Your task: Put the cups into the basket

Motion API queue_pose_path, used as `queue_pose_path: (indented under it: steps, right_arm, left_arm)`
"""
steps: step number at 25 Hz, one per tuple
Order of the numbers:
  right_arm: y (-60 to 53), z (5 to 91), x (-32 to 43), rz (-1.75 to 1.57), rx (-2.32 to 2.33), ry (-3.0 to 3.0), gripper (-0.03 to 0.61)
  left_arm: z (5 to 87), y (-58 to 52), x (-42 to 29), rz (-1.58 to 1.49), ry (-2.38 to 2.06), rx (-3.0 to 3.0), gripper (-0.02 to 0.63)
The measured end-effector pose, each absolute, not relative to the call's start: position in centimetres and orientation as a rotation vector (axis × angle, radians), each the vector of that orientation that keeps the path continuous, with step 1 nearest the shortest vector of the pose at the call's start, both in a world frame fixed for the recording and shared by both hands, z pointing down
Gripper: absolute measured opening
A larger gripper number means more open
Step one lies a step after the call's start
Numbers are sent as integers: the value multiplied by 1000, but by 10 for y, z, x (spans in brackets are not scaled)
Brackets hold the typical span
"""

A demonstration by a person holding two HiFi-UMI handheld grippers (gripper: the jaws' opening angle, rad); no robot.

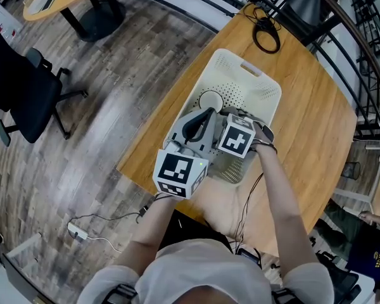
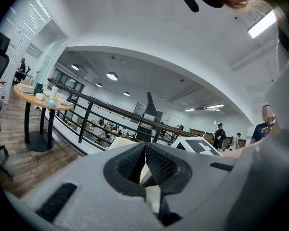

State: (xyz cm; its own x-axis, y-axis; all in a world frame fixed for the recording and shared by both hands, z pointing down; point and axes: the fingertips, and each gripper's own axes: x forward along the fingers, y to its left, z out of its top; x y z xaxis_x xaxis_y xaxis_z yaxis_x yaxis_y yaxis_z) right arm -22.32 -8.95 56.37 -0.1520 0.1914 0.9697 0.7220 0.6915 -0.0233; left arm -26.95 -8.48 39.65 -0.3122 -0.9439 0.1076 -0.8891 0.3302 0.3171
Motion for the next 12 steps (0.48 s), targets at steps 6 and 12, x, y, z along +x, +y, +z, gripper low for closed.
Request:
queue_pose_path:
  steps: [6, 12]
  right_arm:
    - [-89, 573, -215, -624, -745, -1615, 451]
    - [-79, 570, -215, -574, -770, -1652, 453]
  left_arm:
    - [393, -85, -267, -289, -2328, 1655, 9]
    - [392, -82, -269, -284, -2336, 1652, 9]
